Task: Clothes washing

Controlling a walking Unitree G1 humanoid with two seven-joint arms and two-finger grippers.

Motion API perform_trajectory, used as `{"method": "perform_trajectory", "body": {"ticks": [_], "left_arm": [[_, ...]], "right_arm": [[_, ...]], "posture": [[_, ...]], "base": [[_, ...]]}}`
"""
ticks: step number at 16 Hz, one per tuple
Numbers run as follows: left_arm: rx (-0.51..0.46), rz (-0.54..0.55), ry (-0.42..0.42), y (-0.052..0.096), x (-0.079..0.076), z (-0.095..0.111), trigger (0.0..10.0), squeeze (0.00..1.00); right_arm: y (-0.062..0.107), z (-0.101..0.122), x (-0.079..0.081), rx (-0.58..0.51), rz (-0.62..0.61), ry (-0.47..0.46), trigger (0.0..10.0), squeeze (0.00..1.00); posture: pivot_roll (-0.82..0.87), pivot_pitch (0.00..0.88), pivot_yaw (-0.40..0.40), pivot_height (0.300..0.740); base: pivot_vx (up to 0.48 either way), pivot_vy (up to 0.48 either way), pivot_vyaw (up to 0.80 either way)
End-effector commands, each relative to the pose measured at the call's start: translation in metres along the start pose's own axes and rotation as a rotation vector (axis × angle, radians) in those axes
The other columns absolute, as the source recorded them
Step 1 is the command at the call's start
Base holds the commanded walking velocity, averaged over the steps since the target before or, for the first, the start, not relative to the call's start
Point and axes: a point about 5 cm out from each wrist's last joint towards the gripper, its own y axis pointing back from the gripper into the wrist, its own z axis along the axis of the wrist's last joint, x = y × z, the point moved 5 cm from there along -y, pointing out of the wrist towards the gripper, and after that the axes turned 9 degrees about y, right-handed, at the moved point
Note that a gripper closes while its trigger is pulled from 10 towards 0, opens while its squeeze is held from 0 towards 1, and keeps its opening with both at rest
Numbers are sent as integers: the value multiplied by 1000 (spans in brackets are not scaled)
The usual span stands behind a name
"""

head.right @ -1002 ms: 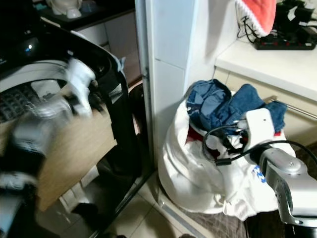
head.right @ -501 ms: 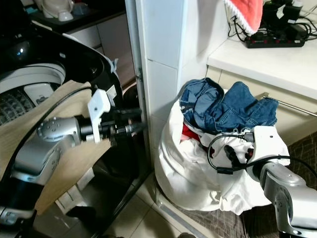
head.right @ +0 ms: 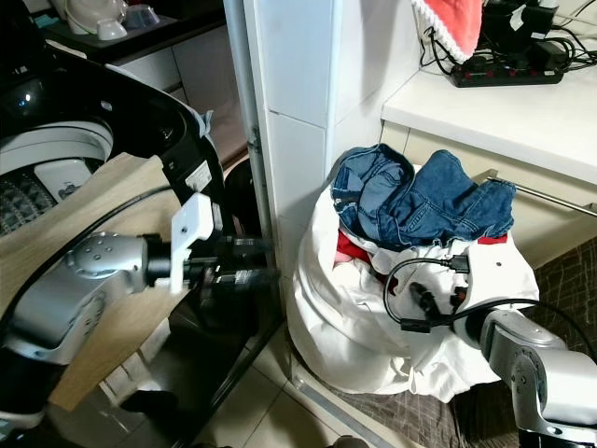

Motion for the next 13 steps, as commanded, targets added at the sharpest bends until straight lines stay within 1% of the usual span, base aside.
{"method": "perform_trajectory", "body": {"ticks": [1,2,3,7,9,10,12,13], "left_arm": [[7,-55,8,-1,-10,1,10000,0],[10,-62,11,-1,-12,1,10000,0],[12,-62,13,-2,-13,0,10000,0],[18,-49,17,-4,-12,1,10000,0],[1,-38,19,-6,-10,3,10000,0],[-30,8,18,-8,-5,7,10000,0],[-65,51,53,-10,1,8,10000,0],[-123,131,67,-11,11,12,10000,0]], "right_arm": [[0,-3,-2,15,3,-22,4745,0],[-1,-5,-2,22,5,-24,1059,0],[-1,-6,-3,25,6,-22,0,0],[-2,-5,-5,20,4,-27,0,0],[-2,-4,-6,9,4,-31,0,0],[-2,-3,-5,5,3,-31,0,0],[-2,-2,-5,2,3,-32,0,0],[-2,-1,-4,-4,5,-29,0,0]], "posture": [[-223,29,69,740],[-223,29,69,740],[-224,30,71,740],[-225,30,73,740],[-228,24,76,740],[-228,24,76,740],[-229,22,77,740],[-230,17,78,740]], "base": [[0,0,0],[0,0,0],[0,0,0],[0,0,0],[0,0,0],[0,0,0],[0,0,0],[0,0,0]]}}
